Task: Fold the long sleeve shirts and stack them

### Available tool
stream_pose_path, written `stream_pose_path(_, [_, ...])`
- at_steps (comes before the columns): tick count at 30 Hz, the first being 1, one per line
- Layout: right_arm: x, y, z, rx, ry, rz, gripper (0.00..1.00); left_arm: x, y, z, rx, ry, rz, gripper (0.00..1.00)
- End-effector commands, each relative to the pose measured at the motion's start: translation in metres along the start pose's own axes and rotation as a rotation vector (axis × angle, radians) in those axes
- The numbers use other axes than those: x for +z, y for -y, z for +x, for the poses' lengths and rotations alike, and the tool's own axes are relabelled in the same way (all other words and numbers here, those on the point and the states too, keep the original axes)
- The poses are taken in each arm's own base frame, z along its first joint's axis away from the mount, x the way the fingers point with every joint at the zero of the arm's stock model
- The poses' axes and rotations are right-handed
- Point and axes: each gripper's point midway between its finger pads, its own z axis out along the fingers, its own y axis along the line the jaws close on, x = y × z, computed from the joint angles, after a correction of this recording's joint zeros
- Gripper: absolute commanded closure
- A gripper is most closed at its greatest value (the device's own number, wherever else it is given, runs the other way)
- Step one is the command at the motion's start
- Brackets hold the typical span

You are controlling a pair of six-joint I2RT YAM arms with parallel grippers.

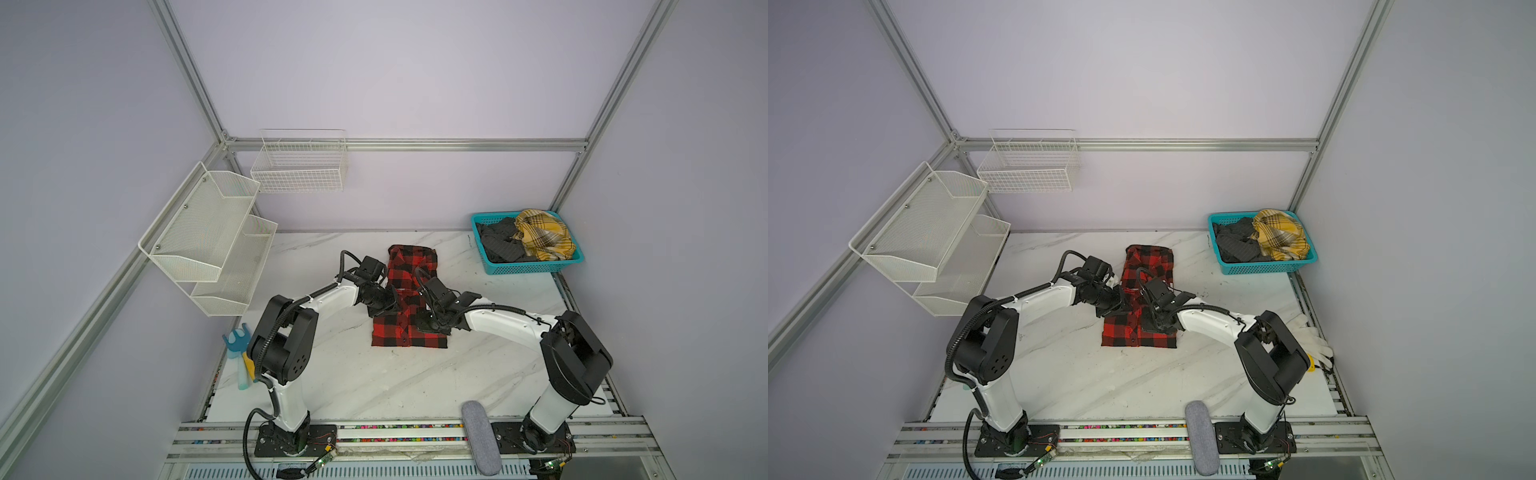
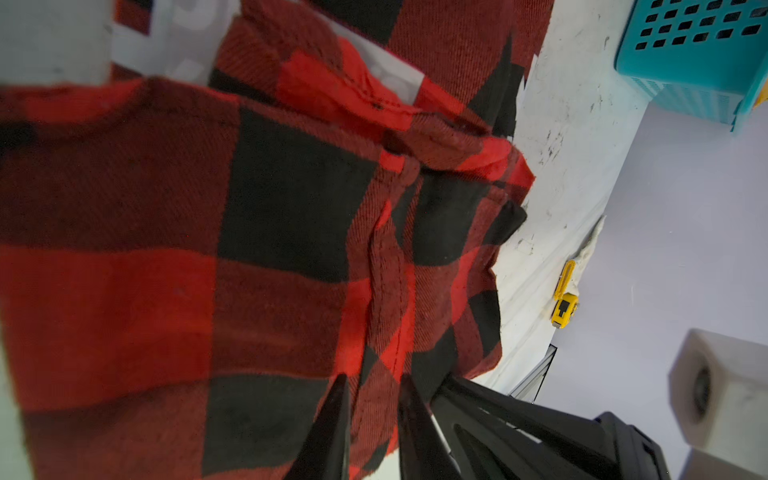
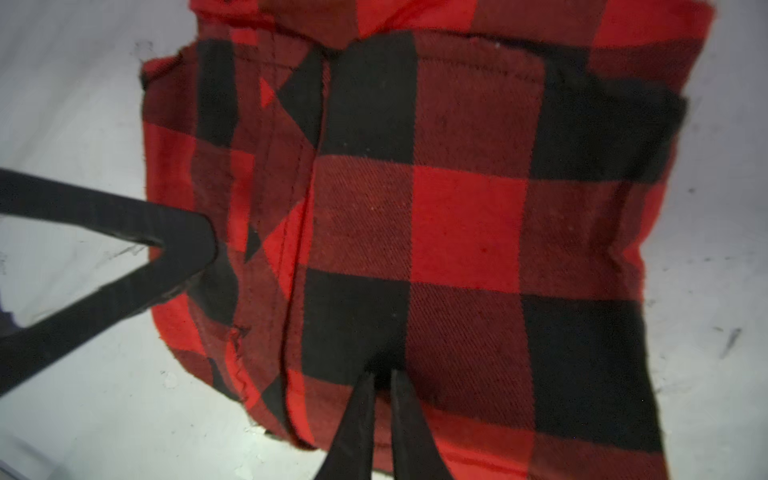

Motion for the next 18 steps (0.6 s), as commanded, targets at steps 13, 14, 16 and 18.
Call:
stream_pose_path(13, [-0.013, 0.006, -0.014, 0.022, 0.044, 0.057, 0.71, 0.018, -0.033, 0.010, -0.014, -0.027, -0.037, 0.77])
stream_pose_path(14, [-0.023, 0.004, -0.019, 0.018, 0.060, 0.059, 0.64, 0.009, -0.025, 0.007, -0.005, -0.008, -0.026, 0.75])
stream_pose_path(16, [-0.042, 0.001, -0.026, 0.014, 0.093, 0.059, 0.57, -0.014, -0.008, 0.001, 0.028, 0.042, -0.013, 0.67])
stream_pose_path(18, [-0.062, 0.000, -0.032, 0.017, 0.126, 0.051, 0.52, -0.046, 0.010, -0.005, 0.075, 0.114, -0.006, 0.58])
